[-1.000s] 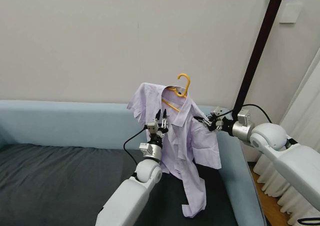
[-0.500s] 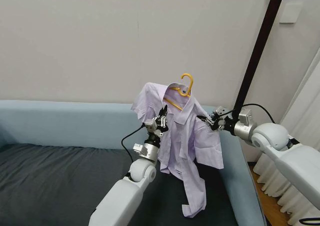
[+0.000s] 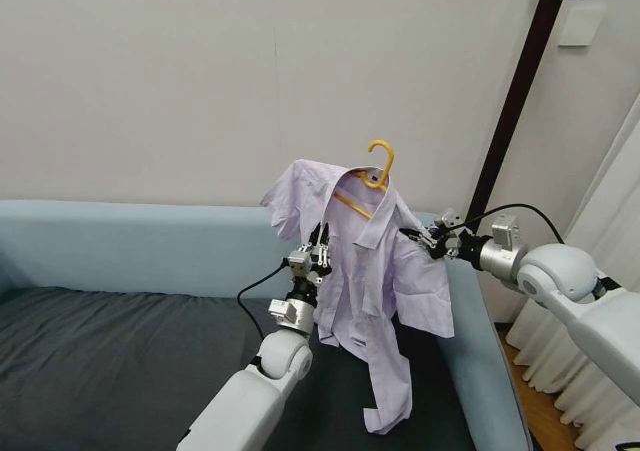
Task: Pick up the clothes from the sofa and hang them on the clothes hanger.
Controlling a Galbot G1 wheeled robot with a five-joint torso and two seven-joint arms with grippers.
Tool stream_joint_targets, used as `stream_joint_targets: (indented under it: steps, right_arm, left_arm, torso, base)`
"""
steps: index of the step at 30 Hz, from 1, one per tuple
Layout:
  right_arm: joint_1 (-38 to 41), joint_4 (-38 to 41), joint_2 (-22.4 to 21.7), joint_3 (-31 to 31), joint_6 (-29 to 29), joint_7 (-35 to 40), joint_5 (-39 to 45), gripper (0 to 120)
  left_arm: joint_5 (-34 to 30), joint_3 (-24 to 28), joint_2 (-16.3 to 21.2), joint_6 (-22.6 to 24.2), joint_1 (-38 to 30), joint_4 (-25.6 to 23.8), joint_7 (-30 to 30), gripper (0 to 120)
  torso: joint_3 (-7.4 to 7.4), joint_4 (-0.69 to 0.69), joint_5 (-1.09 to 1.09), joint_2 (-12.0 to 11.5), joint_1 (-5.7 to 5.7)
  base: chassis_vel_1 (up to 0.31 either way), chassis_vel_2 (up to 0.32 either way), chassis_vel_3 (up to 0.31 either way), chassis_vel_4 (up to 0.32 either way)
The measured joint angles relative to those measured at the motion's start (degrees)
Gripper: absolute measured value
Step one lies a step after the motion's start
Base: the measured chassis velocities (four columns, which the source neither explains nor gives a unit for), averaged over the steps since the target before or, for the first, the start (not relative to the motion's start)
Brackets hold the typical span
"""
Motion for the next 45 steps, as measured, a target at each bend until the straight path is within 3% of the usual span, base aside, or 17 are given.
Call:
stream_joint_targets:
  steps: [3, 5, 6, 9, 15, 20, 24, 26, 30, 36, 40, 45]
  right_arm:
    - [-0.59, 0.20, -0.33, 0.57, 0.00, -0.05, 0.02, 2]
    - [-1.06, 0.33, -0.57, 0.91, 0.00, -0.15, 0.01, 2]
    - [-1.06, 0.33, -0.57, 0.91, 0.00, -0.15, 0.01, 2]
    - [-0.99, 0.28, -0.62, 0.88, 0.01, -0.21, -0.09, 2]
    - [-0.02, 0.22, -0.50, 0.32, 0.01, -0.49, -0.05, 2]
    - [0.23, 0.38, -0.50, 0.19, 0.02, -0.95, -0.05, 2]
    - [-0.33, 0.76, -0.67, 1.11, 0.25, -1.06, -0.06, 2]
    - [-0.42, 0.78, -0.70, 1.24, 0.27, -1.06, -0.06, 2]
    - [-1.23, 1.20, -1.53, 2.44, 0.51, -1.07, -0.07, 2]
    - [-1.32, 1.46, -2.34, 2.78, 0.69, -1.20, -0.06, 2]
    - [-1.34, 1.66, -3.00, 3.00, 0.92, -1.22, 0.21, 2]
    - [-1.47, 1.72, -3.32, 3.17, 1.07, -1.22, 0.37, 2]
  left_arm:
    - [-2.21, -0.59, 2.01, -0.15, 1.81, -1.97, 4.69, 46]
    - [-6.31, -1.39, 4.29, -1.79, 3.18, -4.01, 13.34, 59]
    - [-6.31, -1.39, 4.29, -1.79, 3.18, -4.01, 13.34, 59]
    - [-8.87, -2.02, 7.01, -3.87, 0.65, -2.28, 29.75, 74]
    - [-9.30, 0.10, 7.79, -4.00, -6.17, 4.31, 37.92, 95]
    - [-9.65, 2.56, 6.27, -4.04, -12.25, 10.68, 41.65, 100]
    - [-11.46, 4.59, 4.38, -3.72, -19.25, 17.34, 49.82, 86]
    - [-11.59, 4.68, 4.34, -3.60, -19.62, 17.65, 50.49, 85]
    - [-12.03, 4.71, 4.26, -2.46, -22.40, 20.76, 58.35, 66]
    - [-12.04, 4.07, 3.97, -1.67, -23.46, 23.01, 62.07, 48]
    - [-11.95, 4.00, 2.99, -1.28, -24.07, 24.45, 63.62, 29]
    - [-11.78, 4.04, 2.28, -1.28, -24.15, 24.87, 64.08, 12]
  torso:
    - [0.00, 0.01, 0.00, 0.00, 0.00]
    - [0.00, 0.01, -0.01, 0.00, -0.01]
    - [0.00, 0.01, -0.01, 0.00, -0.01]
    - [0.00, 0.01, 0.00, 0.01, -0.01]
    - [0.00, 0.01, 0.00, 0.00, 0.00]
    - [0.01, -0.01, 0.00, 0.00, 0.00]
    - [0.01, -0.02, 0.01, 0.00, 0.00]
    - [0.00, -0.02, 0.01, 0.00, 0.00]
    - [0.01, 0.00, 0.01, 0.00, 0.00]
    - [0.01, 0.01, 0.00, 0.00, 0.00]
    - [0.00, 0.00, 0.00, 0.00, 0.00]
    - [0.01, -0.01, 0.01, 0.00, 0.00]
  base:
    - [0.000, 0.000, 0.000, 0.000]
    - [0.000, 0.000, 0.000, 0.000]
    - [0.000, 0.000, 0.000, 0.000]
    - [0.000, 0.000, 0.000, 0.000]
    - [0.000, 0.000, 0.000, 0.000]
    - [0.000, 0.000, 0.000, 0.000]
    - [0.000, 0.000, 0.000, 0.000]
    - [0.000, 0.000, 0.000, 0.000]
    - [0.000, 0.000, 0.000, 0.000]
    - [0.000, 0.000, 0.000, 0.000]
    - [0.000, 0.000, 0.000, 0.000]
    - [0.000, 0.000, 0.000, 0.000]
